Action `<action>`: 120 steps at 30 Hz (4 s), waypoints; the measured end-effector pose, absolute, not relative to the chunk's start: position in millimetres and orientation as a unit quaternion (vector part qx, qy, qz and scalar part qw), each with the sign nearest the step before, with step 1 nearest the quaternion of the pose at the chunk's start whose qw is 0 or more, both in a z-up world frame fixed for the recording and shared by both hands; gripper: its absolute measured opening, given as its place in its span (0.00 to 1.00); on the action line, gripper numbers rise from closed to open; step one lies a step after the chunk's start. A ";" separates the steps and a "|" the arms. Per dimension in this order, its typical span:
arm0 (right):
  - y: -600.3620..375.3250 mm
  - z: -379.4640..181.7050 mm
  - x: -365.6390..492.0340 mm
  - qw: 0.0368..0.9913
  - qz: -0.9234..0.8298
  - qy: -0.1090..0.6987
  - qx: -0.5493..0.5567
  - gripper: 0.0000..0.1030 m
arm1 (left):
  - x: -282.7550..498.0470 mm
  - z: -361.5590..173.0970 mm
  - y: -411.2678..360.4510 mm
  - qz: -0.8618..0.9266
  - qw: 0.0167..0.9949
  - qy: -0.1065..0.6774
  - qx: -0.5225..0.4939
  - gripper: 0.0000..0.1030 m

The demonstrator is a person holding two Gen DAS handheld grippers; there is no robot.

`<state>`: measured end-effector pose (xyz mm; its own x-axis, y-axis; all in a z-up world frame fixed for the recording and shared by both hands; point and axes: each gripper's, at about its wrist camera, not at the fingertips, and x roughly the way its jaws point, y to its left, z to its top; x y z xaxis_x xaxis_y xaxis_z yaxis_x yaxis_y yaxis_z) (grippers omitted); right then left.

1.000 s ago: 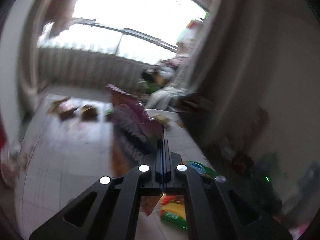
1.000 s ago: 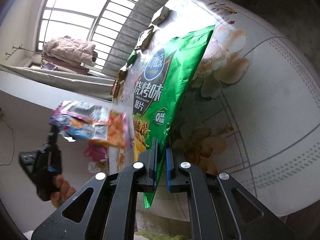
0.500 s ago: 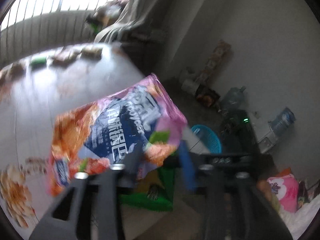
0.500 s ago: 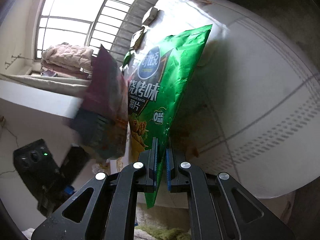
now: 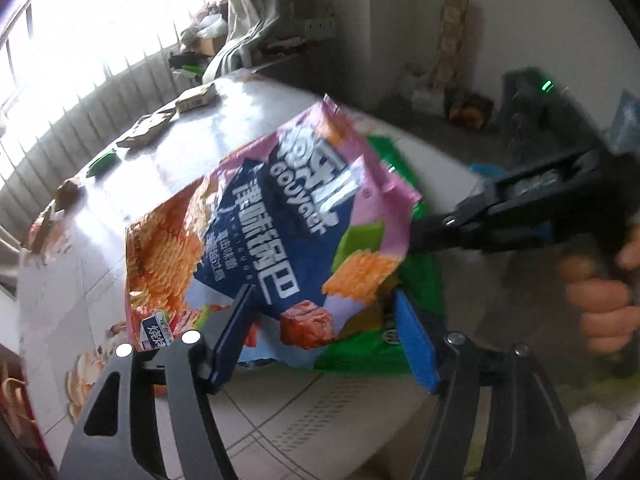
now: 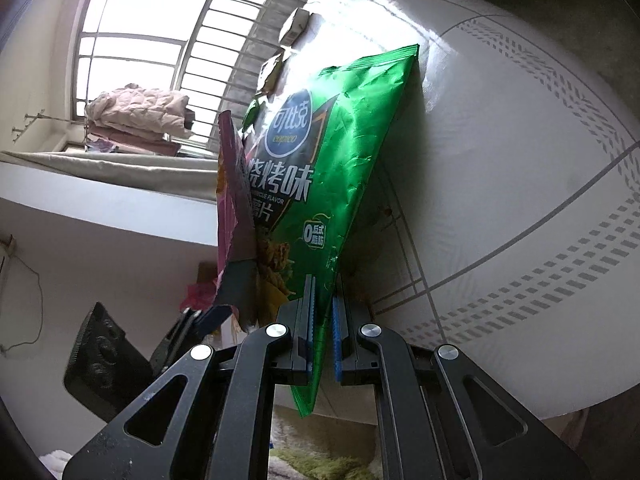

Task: Collect trash
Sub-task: 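Grasp the pink-blue snack bag with the left tool while the right tool holds the green bag, then carry the snack bags over the wastebasket and open both tools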

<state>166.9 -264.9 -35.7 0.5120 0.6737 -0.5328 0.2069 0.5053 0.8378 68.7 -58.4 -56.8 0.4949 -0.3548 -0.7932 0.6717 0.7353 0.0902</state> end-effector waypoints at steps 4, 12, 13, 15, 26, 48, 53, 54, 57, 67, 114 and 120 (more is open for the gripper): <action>-267.3 -37.1 159.8 0.731 0.160 0.467 0.471 0.05 | 82.1 -63.3 -56.5 -0.291 0.850 0.402 0.179 0.65; -269.2 -37.7 152.8 0.731 0.160 0.467 0.470 0.04 | 98.9 -74.6 -48.2 -0.299 0.847 0.419 0.132 0.51; -269.3 -37.7 152.2 0.731 0.160 0.467 0.471 0.04 | 103.0 -75.4 -45.4 -0.300 0.847 0.422 0.119 0.49; -269.7 -37.9 151.3 0.730 0.161 0.466 0.473 0.04 | 108.9 -74.8 -41.0 -0.298 0.849 0.422 0.105 0.43; -276.4 -36.1 142.6 0.721 0.166 0.456 0.495 0.04 | 122.6 -53.1 -18.5 -0.269 0.872 0.405 0.055 0.02; -327.4 1.9 82.1 0.766 0.160 0.344 0.519 0.01 | 90.4 47.2 -78.7 -0.346 0.888 0.299 0.043 0.01; -369.9 7.3 35.9 0.777 0.130 0.291 0.542 0.01 | 77.8 60.0 -137.7 -0.405 0.868 0.281 0.061 0.01; -380.6 8.0 27.3 0.778 0.120 0.280 0.549 0.01 | 75.0 61.2 -149.6 -0.416 0.863 0.278 0.065 0.01; -406.9 5.7 1.2 0.778 0.095 0.251 0.568 0.01 | 66.9 62.9 -193.5 -0.456 0.843 0.273 0.075 0.01; -489.9 -27.5 -74.4 0.760 0.005 0.181 0.624 0.01 | 54.3 49.0 -299.6 -0.534 0.788 0.292 0.097 0.01; -621.0 -167.0 -106.6 0.710 -0.325 0.275 0.561 0.50 | 75.7 -55.3 -508.6 -0.552 0.678 0.471 0.116 0.71; -636.2 -166.7 6.8 0.746 -0.327 0.384 0.435 0.38 | 76.9 1.5 -422.0 -0.550 0.703 0.431 0.132 0.80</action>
<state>6.8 -636.2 -166.7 0.4911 -0.1543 -0.8573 0.8224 0.4064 0.3980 76.9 -422.0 1.5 0.0234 -0.6603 -0.7506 0.8871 0.3599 -0.2889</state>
